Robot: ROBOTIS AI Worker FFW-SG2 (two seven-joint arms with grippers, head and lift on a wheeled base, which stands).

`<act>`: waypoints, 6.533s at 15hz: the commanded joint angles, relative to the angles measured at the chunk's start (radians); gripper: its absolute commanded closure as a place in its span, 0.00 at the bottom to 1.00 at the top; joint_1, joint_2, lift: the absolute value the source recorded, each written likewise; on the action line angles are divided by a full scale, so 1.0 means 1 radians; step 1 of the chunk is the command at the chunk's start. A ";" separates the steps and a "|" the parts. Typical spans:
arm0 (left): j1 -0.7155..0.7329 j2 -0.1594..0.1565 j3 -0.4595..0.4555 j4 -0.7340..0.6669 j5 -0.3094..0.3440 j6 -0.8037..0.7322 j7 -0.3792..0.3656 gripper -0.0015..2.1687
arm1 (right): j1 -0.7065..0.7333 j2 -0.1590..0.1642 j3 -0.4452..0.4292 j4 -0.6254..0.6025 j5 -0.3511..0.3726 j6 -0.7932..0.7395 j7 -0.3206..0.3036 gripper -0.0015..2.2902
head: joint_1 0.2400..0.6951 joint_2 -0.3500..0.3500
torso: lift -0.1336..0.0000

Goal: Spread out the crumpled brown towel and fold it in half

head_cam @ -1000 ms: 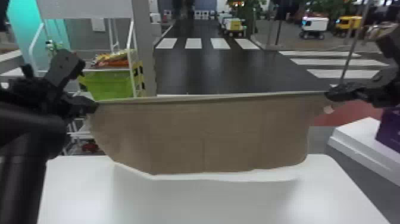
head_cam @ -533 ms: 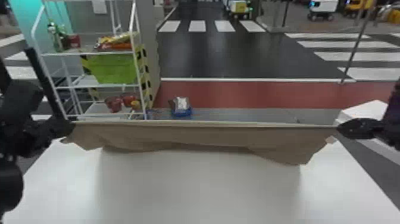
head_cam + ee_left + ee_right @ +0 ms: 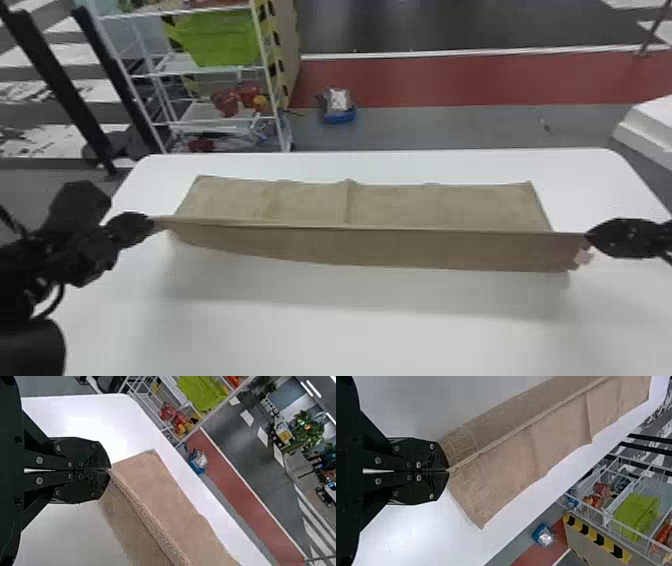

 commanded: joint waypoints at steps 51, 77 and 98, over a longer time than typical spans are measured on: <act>0.196 -0.106 0.272 -0.021 0.283 -0.354 -0.096 0.01 | 0.216 -0.107 0.077 -0.045 0.041 -0.236 0.032 0.30 | 1.00 0.81 | 0.00; 0.196 -0.104 0.268 0.003 0.281 -0.367 -0.096 0.02 | 0.383 -0.171 -0.044 -0.150 -0.119 -0.202 0.032 0.75 | 1.00 0.83 | 0.00; 0.182 -0.124 0.240 -0.031 0.424 -0.287 -0.082 0.03 | 0.380 -0.109 -0.518 -0.118 -0.441 -0.089 0.032 0.03 | 1.00 0.47 | 0.00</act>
